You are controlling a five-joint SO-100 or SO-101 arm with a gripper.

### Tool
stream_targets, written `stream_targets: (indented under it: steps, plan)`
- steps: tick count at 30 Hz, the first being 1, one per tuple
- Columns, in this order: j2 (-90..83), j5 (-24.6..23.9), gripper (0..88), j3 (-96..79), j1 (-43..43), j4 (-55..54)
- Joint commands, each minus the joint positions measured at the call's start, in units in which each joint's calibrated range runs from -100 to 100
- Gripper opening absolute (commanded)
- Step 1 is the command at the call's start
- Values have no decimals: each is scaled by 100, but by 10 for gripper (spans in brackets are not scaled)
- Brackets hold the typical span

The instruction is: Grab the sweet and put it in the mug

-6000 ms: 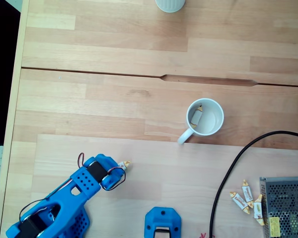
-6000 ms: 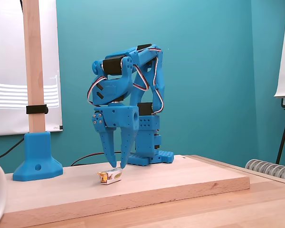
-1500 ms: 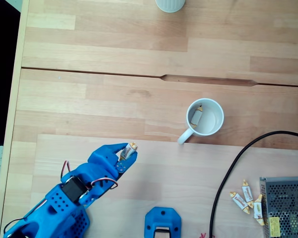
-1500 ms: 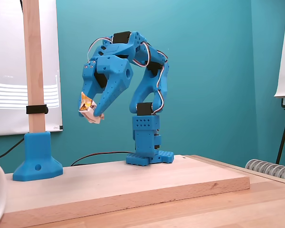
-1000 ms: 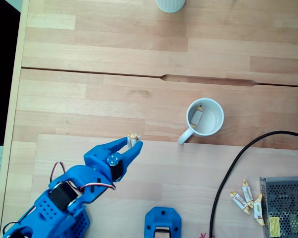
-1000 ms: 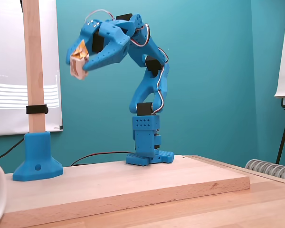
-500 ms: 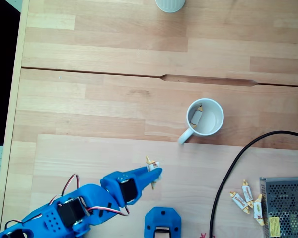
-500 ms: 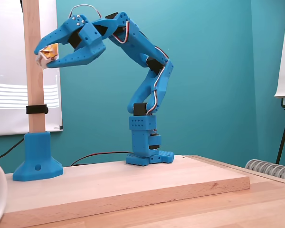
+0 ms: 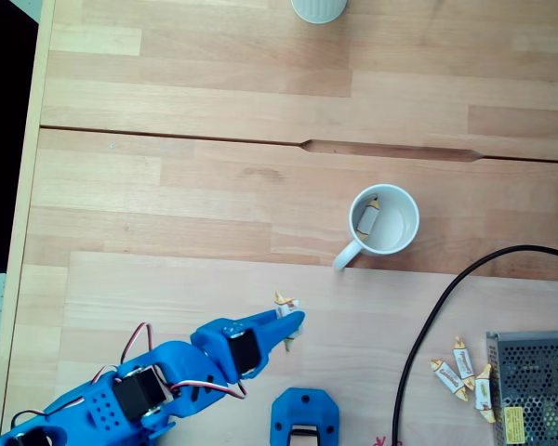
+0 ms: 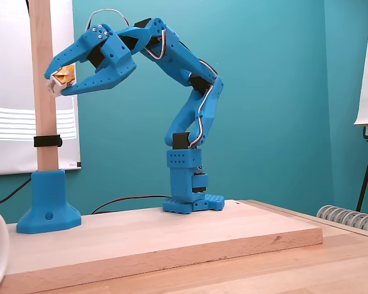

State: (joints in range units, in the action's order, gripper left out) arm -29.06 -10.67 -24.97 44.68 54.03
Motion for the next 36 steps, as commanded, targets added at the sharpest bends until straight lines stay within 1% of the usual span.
stream_targets:
  steps: [1, 5, 12, 15, 25, 36]
  plan:
    - [316, 10, 45, 873, 63, -32]
    - [789, -20, 45, 1328, 63, 9]
    - [1082, 10, 45, 1453, 92, -96]
    - [1409, 10, 45, 1551, 245, -96]
    - [2872, 5, 45, 2755, 332, -96]
    - [3087, 15, 45, 3103, 332, -96]
